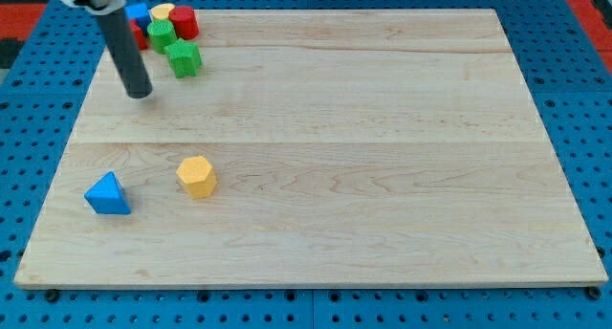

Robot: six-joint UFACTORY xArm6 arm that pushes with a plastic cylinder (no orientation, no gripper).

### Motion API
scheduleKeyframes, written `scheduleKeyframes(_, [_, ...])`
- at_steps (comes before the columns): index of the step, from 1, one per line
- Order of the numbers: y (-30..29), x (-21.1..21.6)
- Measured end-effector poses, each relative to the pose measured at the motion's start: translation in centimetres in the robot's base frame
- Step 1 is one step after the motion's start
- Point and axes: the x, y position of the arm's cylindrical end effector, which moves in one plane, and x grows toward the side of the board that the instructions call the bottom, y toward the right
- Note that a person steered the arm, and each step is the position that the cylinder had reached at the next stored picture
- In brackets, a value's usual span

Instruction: Push the green star into the green circle

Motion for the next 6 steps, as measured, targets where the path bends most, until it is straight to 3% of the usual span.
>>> scheduleKeyframes(3, [6.1,-3.2])
scheduleKeyframes(4, [6.2,-4.6])
scheduleKeyframes(6, [2.7,-2.0])
